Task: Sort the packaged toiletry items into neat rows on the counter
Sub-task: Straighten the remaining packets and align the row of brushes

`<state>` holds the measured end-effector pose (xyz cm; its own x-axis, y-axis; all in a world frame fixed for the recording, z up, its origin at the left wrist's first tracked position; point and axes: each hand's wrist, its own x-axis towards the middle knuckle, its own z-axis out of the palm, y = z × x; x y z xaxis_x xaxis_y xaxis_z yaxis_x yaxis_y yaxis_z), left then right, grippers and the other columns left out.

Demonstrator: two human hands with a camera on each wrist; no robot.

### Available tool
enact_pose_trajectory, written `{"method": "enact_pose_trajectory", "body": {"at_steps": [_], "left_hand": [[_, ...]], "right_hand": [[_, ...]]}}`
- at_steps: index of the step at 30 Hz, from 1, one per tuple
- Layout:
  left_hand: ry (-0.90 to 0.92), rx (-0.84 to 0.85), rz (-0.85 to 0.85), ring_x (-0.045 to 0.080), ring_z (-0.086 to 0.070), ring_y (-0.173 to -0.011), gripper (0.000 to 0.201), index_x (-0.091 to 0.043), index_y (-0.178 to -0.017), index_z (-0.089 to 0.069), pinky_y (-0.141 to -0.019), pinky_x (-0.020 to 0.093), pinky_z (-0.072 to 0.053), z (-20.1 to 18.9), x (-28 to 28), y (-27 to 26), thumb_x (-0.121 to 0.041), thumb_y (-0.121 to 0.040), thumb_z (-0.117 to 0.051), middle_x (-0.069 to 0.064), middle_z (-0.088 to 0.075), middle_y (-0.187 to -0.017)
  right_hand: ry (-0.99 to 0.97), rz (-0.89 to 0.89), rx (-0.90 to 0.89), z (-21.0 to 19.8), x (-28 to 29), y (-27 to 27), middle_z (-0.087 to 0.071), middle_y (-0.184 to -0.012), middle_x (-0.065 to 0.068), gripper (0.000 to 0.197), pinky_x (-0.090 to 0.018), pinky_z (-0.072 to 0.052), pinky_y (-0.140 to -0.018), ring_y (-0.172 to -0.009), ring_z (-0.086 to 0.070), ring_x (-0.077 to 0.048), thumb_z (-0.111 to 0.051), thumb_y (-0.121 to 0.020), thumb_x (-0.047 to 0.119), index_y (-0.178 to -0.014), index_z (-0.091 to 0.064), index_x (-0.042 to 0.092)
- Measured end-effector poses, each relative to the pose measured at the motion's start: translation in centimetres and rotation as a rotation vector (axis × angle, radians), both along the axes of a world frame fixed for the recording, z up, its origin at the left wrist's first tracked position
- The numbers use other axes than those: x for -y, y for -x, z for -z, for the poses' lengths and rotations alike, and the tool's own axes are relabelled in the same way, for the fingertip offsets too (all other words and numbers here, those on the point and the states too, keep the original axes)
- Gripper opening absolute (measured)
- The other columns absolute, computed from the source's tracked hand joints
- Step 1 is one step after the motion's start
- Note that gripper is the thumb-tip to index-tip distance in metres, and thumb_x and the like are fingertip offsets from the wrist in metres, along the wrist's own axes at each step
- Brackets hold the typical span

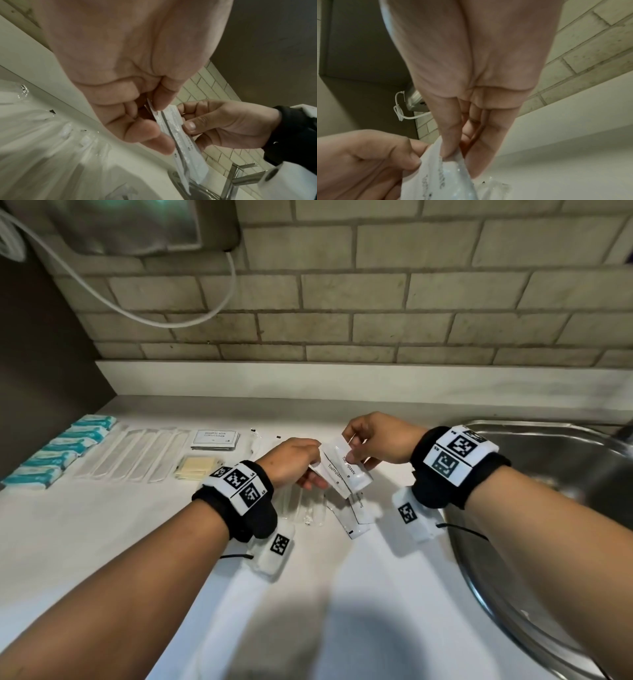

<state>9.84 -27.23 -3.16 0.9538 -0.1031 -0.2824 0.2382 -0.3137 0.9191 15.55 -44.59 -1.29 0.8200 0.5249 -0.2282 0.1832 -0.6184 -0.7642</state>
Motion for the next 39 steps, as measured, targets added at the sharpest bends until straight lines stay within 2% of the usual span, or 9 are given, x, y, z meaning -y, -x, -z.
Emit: {"method": "enact_pose_trajectory", "body": {"at_steps": [4, 7, 10, 15, 20, 24, 28, 34, 39], "left_hand": [[0.053, -0.005, -0.007, 0.02, -0.067, -0.059, 0.023, -0.001, -0.093, -0.056, -0.051, 0.025, -0.047, 0.3, -0.3, 0.5, -0.002, -0.093, -0.033, 0.013, -0.067, -0.087], [0.104, -0.026, -0.01, 0.022, -0.068, -0.059, 0.022, -0.006, -0.08, -0.055, -0.056, 0.028, -0.049, 0.4, -0.2, 0.4, -0.012, -0.093, -0.038, 0.014, -0.066, -0.085], [0.075, -0.012, 0.039, 0.021, -0.069, -0.061, 0.02, -0.005, -0.097, -0.059, -0.056, 0.026, -0.053, 1.2, -0.4, 0.1, -0.023, -0.097, -0.05, 0.013, -0.059, -0.096], [0.044, 0.059, -0.022, 0.017, -0.068, -0.062, 0.017, -0.005, -0.088, -0.053, -0.058, 0.024, -0.056, 1.7, -1.7, 0.0, -0.014, -0.101, -0.047, 0.008, -0.063, -0.082], [0.125, 0.122, -0.125, 0.019, -0.068, -0.066, 0.021, -0.007, -0.09, -0.057, -0.055, 0.02, -0.056, 1.6, -2.4, -0.3, -0.012, -0.103, -0.041, 0.014, -0.068, -0.089], [0.139, 0.11, -0.136, 0.018, -0.068, -0.066, 0.019, -0.004, -0.098, -0.057, -0.056, 0.02, -0.057, 1.9, -2.5, -0.3, -0.011, -0.103, -0.04, 0.016, -0.067, -0.092], [0.115, 0.095, -0.147, 0.017, -0.068, -0.063, 0.019, -0.001, -0.107, -0.055, -0.056, 0.021, -0.057, 2.5, -2.8, -0.4, -0.011, -0.103, -0.039, 0.018, -0.067, -0.095], [0.056, 0.079, -0.129, 0.019, -0.068, -0.065, 0.022, -0.005, -0.118, -0.054, -0.056, 0.024, -0.058, 3.2, -2.2, -0.5, -0.008, -0.103, -0.039, 0.019, -0.065, -0.101], [-0.009, 0.074, -0.129, 0.031, -0.07, -0.076, 0.023, -0.012, -0.121, -0.05, -0.08, 0.043, -0.059, 3.4, -1.8, -0.5, -0.008, -0.102, -0.037, 0.014, -0.062, -0.104]], "right_hand": [[-0.025, 0.005, 0.012, -0.1, -0.5, 0.6, -0.052, -0.069, 0.0, 0.026, -0.023, -0.057, -0.06, -0.06, -0.06, -0.016, -0.07, -0.081, -0.007, -0.079, -0.055, 0.015], [-0.011, -0.021, 0.023, 0.0, -1.2, 1.2, -0.058, -0.074, -0.004, 0.022, -0.028, -0.059, -0.066, -0.059, -0.061, -0.016, -0.074, -0.079, -0.003, -0.085, -0.06, 0.012], [0.01, -0.009, 0.057, 0.2, -1.6, 1.7, -0.06, -0.075, -0.006, 0.021, -0.035, -0.06, -0.072, -0.061, -0.063, -0.019, -0.078, -0.075, 0.002, -0.086, -0.062, 0.011], [0.226, 0.064, 0.076, 1.5, -0.8, 1.4, -0.065, -0.074, -0.004, 0.016, -0.02, -0.052, -0.053, -0.053, -0.06, -0.013, -0.073, -0.083, 0.016, -0.093, -0.064, 0.008], [0.667, -0.026, 0.186, 5.2, -1.0, 1.5, -0.066, -0.114, -0.008, 0.036, -0.034, -0.051, -0.087, -0.1, -0.063, -0.025, -0.062, -0.089, 0.032, -0.113, -0.061, 0.006], [0.705, -0.026, 0.32, 7.7, -1.4, 1.4, -0.058, -0.122, -0.001, 0.039, -0.031, -0.052, -0.091, -0.106, -0.062, -0.023, -0.061, -0.085, 0.011, -0.122, -0.057, 0.023], [0.692, -0.068, 0.232, 6.2, -0.6, 1.1, -0.052, -0.131, -0.005, 0.041, -0.032, -0.046, -0.098, -0.119, -0.056, -0.027, -0.055, -0.089, 0.009, -0.129, -0.056, 0.017], [0.687, -0.045, 0.143, 4.5, 0.6, 0.9, -0.061, -0.114, -0.002, 0.037, -0.024, -0.043, -0.072, -0.093, -0.053, -0.017, -0.074, -0.078, 0.015, -0.111, -0.06, 0.012], [0.375, 0.069, 0.12, 2.3, 0.6, 0.3, -0.059, -0.08, 0.004, 0.024, -0.026, -0.043, -0.06, -0.057, -0.05, -0.013, -0.057, -0.092, 0.006, -0.114, -0.061, 0.014]]}}
